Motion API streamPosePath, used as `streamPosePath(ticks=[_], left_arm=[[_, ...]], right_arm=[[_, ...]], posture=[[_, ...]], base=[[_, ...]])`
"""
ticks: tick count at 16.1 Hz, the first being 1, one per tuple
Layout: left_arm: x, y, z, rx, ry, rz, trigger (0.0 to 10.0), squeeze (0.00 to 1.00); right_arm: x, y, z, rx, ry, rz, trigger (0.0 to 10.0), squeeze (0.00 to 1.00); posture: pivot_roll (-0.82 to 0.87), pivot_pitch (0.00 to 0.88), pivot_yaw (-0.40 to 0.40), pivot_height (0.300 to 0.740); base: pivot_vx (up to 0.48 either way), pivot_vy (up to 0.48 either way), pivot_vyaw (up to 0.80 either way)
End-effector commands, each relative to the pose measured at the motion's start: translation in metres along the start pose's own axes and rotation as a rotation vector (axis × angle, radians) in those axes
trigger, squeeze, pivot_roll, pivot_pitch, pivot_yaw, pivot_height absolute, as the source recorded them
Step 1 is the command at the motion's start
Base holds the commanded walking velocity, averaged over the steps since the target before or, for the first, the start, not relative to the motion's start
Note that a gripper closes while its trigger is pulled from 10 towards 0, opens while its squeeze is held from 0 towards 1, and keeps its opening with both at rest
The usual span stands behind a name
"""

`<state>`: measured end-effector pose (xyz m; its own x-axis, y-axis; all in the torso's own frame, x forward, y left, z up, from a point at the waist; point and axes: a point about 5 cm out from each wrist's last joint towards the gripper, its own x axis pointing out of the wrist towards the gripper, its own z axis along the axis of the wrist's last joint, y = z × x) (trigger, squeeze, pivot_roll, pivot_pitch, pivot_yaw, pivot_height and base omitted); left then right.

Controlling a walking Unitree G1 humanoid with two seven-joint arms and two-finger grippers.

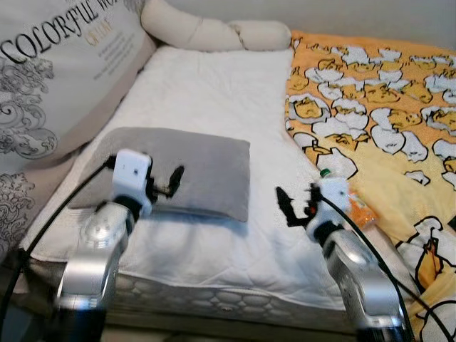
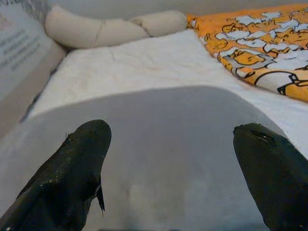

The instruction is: Clean up the room

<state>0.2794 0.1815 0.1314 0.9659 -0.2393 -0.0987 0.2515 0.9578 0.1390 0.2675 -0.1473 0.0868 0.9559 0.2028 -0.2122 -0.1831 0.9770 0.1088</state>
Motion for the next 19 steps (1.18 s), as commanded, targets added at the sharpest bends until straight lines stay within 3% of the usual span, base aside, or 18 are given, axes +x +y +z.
streamPosePath(ticks=[1, 3, 11, 13, 19], left_arm=[[-0.001, -0.002, 0.005, 0.01, -0.014, 0.009, 10.0, 0.0], [-0.006, -0.01, 0.003, 0.018, -0.003, 0.005, 10.0, 0.0], [-0.009, -0.013, 0.003, 0.015, 0.014, 0.014, 10.0, 0.0], [-0.009, -0.016, 0.007, -0.004, -0.009, 0.011, 10.0, 0.0], [-0.005, -0.024, 0.009, -0.035, -0.011, 0.023, 10.0, 0.0]], right_arm=[[-0.002, 0.001, 0.005, 0.008, -0.021, -0.008, 10.0, 0.0], [-0.003, 0.007, 0.002, 0.019, -0.011, -0.009, 10.0, 0.0], [-0.002, 0.009, 0.01, 0.0, -0.016, 0.026, 10.0, 0.0], [-0.001, 0.009, 0.01, 0.003, -0.015, 0.027, 10.0, 0.0], [0.001, 0.005, 0.013, -0.011, -0.015, 0.032, 10.0, 0.0]], posture=[[-0.02, 0.0, 0.003, 0.74], [-0.01, 0.0, -0.007, 0.74], [-0.02, 0.0, -0.013, 0.74], [-0.02, 0.0, -0.014, 0.74], [-0.02, 0.0, -0.017, 0.74]], base=[[0.0, 0.255, 0.0], [0.0, 0.33, 0.0], [0.0, 0.342, 0.0], [0.0, 0.0, 0.0], [0.0, -0.48, 0.0]])
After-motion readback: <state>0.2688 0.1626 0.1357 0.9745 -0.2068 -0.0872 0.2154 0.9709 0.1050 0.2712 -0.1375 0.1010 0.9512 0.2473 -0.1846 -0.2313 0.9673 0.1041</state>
